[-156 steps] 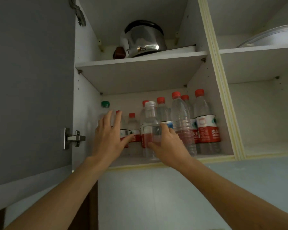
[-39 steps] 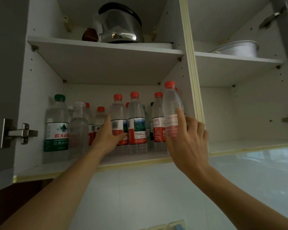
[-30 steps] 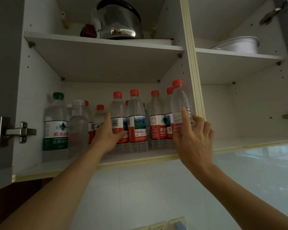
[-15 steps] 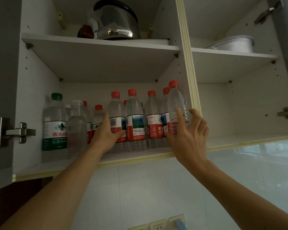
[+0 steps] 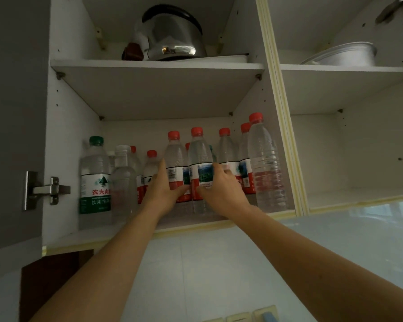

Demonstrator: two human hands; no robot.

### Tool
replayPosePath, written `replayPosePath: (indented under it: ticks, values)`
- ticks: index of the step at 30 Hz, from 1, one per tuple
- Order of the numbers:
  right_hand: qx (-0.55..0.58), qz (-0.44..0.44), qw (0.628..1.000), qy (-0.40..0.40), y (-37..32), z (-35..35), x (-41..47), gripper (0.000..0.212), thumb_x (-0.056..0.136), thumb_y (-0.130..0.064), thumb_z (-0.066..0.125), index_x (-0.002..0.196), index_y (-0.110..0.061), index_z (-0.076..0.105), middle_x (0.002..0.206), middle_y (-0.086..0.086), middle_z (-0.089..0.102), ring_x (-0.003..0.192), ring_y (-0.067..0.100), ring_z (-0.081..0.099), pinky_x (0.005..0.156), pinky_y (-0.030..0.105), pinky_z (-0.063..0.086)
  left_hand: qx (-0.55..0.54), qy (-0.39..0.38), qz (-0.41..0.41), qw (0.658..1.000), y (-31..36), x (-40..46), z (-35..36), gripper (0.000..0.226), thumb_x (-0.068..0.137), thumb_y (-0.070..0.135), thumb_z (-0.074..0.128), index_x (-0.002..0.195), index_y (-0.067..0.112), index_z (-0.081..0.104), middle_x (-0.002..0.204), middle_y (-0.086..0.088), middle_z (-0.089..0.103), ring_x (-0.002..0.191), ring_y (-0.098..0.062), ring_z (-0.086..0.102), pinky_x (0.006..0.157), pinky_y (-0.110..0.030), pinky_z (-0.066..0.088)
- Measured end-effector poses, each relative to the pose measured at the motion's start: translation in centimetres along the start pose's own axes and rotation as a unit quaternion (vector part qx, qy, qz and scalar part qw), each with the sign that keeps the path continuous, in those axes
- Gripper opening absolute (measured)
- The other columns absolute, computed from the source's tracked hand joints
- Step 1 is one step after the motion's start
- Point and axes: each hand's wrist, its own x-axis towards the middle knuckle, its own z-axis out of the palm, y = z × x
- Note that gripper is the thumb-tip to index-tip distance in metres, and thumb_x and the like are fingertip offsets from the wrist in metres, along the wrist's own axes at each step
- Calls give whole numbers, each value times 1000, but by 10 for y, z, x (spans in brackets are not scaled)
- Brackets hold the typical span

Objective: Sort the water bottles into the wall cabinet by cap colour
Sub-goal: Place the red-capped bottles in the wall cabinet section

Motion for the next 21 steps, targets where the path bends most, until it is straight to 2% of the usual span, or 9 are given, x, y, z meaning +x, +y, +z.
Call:
replayPosePath:
  ticks: [3, 7, 10, 13, 15, 17, 18, 20, 21]
  values:
    - [25, 30, 999, 9, -2, 11, 5, 60, 94, -35, 68, 142, -15, 37, 132, 13, 60, 115, 34, 63, 96, 52, 54, 17, 11, 15, 1000, -2, 1, 0, 98, 80, 22, 84, 154, 35, 22, 133, 8, 60, 114, -14, 59, 91, -34, 45]
    - [47, 34, 998, 10, 0, 15, 8, 61, 91, -29, 73, 139, -15, 38, 127, 13, 64, 111, 32, 66, 93, 50, 56, 32, 18, 31, 999, -6, 2, -3, 108, 81, 22, 84, 156, 43, 8, 124, 15, 56, 106, -7, 54, 88, -31, 43]
    - [71, 36, 997, -3, 4, 14, 8, 62, 89, -23, 75, 140, -16, 39, 127, 11, 65, 112, 30, 66, 95, 48, 56, 39, 15, 33, 999, -4, 3, -5, 112, 82, 21, 83, 156, 48, 2, 136, 0, 59, 115, -18, 60, 98, -42, 50]
    - [95, 39, 995, -8, 8, 12, 5, 62, 89, -20, 76, 139, -18, 40, 129, 8, 65, 115, 27, 65, 95, 44, 55, 70, 7, 23, 997, 0, 1, -8, 119, 82, 23, 82, 155, 51, -8, 147, -6, 49, 124, -23, 56, 103, -50, 48]
    - [102, 38, 994, -14, 10, 12, 4, 61, 89, -19, 76, 139, -18, 40, 129, 8, 64, 117, 27, 64, 96, 44, 54, 91, 3, -2, 996, -1, 3, -14, 125, 82, 20, 83, 153, 52, -15, 154, -9, 42, 124, -23, 56, 101, -50, 50]
    - [105, 36, 994, -19, 10, 12, 3, 60, 90, -18, 75, 139, -18, 40, 130, 8, 64, 117, 27, 64, 97, 45, 54, 117, -2, -21, 993, -4, 6, -22, 128, 84, 16, 81, 149, 54, -23, 158, -11, 38, 109, -17, 62, 84, -38, 55]
    - [105, 36, 994, -20, 11, 11, 4, 59, 91, -18, 74, 139, -18, 40, 129, 9, 64, 117, 28, 64, 97, 45, 54, 136, -7, -27, 990, -5, 8, -26, 129, 85, 16, 80, 147, 56, -26, 154, -14, 42, 97, -17, 67, 74, -36, 57]
    - [110, 38, 993, -21, 13, 10, 5, 58, 90, -18, 74, 138, -18, 41, 129, 9, 64, 117, 28, 64, 97, 45, 55, 183, -15, -45, 982, -5, 9, -34, 130, 85, 23, 80, 140, 62, -31, 136, -22, 55, 76, -23, 69, 63, -40, 59]
    - [114, 41, 992, -22, 14, 10, 6, 58, 90, -18, 75, 138, -18, 41, 129, 8, 64, 118, 27, 64, 98, 46, 55, 219, -14, -55, 974, -3, 8, -37, 130, 84, 30, 81, 137, 64, -33, 132, -24, 54, 76, -26, 68, 64, -42, 59]
